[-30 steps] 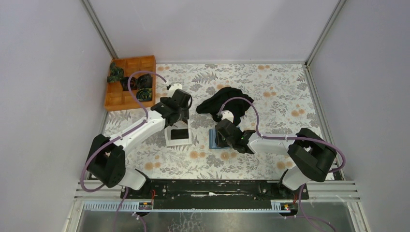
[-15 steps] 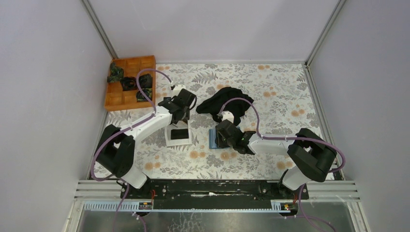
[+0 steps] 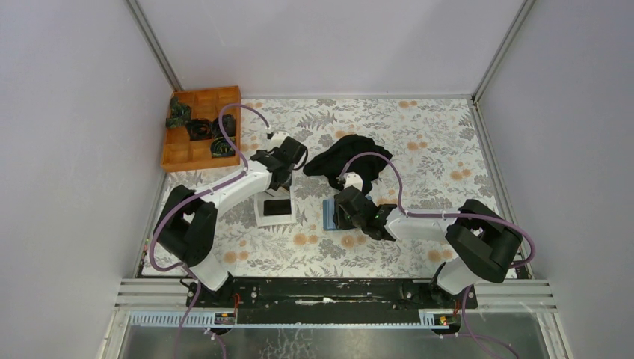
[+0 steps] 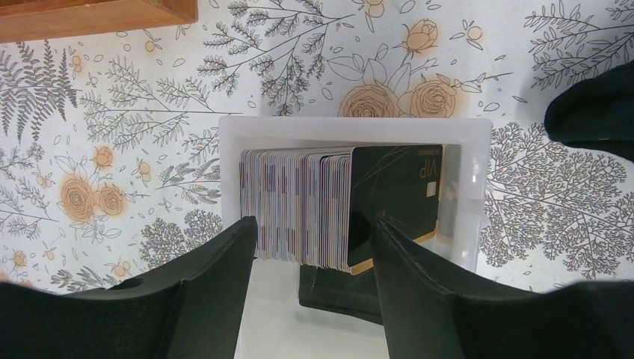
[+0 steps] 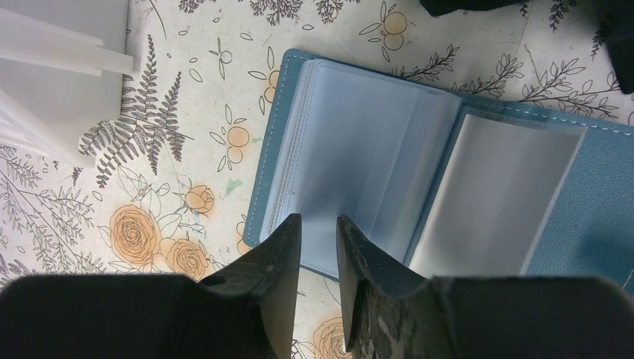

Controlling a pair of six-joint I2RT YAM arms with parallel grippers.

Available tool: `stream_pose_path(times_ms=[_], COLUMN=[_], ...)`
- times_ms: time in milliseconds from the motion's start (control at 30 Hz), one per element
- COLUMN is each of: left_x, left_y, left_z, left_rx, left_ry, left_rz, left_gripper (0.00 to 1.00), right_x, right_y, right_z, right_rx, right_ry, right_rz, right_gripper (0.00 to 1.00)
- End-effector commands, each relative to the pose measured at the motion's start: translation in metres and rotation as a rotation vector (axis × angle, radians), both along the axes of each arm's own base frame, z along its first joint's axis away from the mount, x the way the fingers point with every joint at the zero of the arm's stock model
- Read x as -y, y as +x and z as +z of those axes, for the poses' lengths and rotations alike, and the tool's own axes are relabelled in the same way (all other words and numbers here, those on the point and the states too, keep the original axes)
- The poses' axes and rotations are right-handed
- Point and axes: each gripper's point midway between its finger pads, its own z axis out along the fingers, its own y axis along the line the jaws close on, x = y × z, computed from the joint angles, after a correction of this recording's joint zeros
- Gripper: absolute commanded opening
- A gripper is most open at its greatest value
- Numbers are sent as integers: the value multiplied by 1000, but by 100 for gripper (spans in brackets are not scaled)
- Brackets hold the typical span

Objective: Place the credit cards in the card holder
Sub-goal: Pick up the credit card from the storage box.

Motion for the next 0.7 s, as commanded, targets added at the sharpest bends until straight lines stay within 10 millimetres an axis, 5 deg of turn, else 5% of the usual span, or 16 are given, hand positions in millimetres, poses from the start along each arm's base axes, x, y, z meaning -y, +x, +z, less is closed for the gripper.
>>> stream_pose_path(times_ms=[0,667], left_x=[-13,-6], left_y=[1,-2], left_z=[12,22], left_rx=[13,17], left_ry=[66,20], left_rz=[14,-25], left_gripper=[64,57], right_x=[0,3], right_y=[0,0], right_z=[7,4], right_rx=[22,22], right_ry=[13,5], right_rz=[7,-3], right_gripper=[32,32])
